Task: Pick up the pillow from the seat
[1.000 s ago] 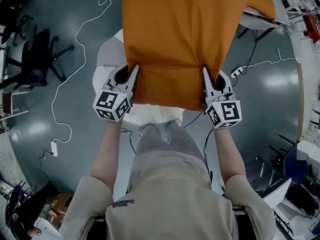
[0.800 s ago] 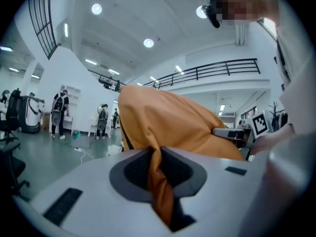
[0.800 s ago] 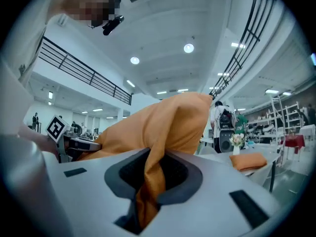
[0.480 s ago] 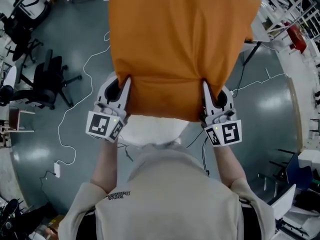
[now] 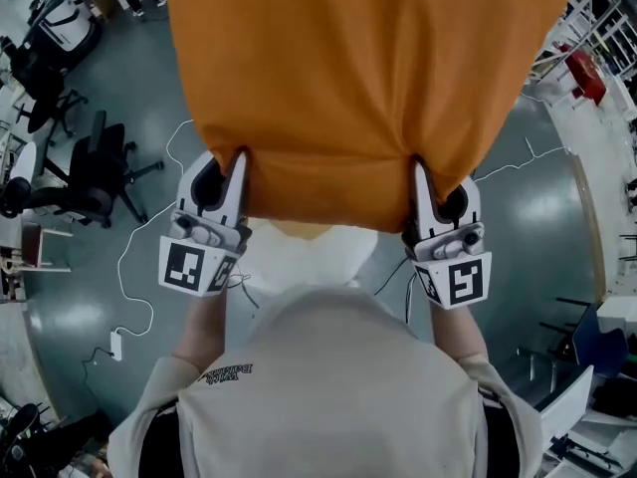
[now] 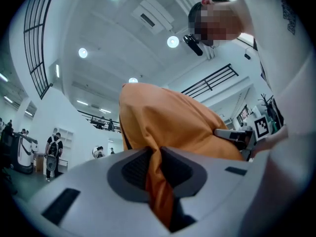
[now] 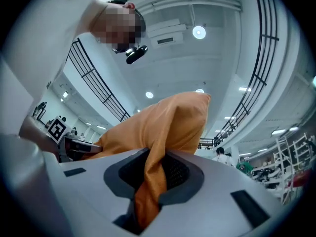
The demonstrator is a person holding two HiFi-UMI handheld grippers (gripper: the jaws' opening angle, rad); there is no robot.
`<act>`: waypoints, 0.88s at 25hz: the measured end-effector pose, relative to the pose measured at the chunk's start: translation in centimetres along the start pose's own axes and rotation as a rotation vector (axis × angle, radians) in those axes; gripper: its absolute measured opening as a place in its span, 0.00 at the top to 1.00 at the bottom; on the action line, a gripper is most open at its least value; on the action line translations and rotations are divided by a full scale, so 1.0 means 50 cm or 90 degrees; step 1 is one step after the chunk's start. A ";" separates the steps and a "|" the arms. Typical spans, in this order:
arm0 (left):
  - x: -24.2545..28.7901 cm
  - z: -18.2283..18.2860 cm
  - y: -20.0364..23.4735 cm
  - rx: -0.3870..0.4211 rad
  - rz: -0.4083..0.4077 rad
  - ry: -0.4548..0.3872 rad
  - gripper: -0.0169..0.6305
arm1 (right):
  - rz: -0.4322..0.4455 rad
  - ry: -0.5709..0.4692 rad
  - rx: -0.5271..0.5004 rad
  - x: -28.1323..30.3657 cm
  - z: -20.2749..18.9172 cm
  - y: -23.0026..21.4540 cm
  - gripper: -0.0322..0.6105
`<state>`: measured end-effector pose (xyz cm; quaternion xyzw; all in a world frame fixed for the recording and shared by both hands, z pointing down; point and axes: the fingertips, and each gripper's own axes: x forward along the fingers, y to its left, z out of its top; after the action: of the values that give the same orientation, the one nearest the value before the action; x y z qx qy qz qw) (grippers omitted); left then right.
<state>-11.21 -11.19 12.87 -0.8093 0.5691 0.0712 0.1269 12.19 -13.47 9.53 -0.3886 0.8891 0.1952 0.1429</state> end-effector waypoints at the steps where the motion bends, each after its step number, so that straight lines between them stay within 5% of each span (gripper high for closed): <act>1: 0.002 0.003 -0.001 -0.001 0.002 -0.005 0.90 | -0.001 -0.004 -0.006 -0.001 0.005 -0.001 0.83; 22: 0.063 -0.013 0.016 -0.021 0.006 0.003 0.90 | -0.012 0.012 0.008 0.037 -0.025 -0.049 0.82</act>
<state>-10.93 -14.47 12.57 -0.8087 0.5720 0.0795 0.1118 12.65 -16.75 9.30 -0.3980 0.8878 0.1847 0.1391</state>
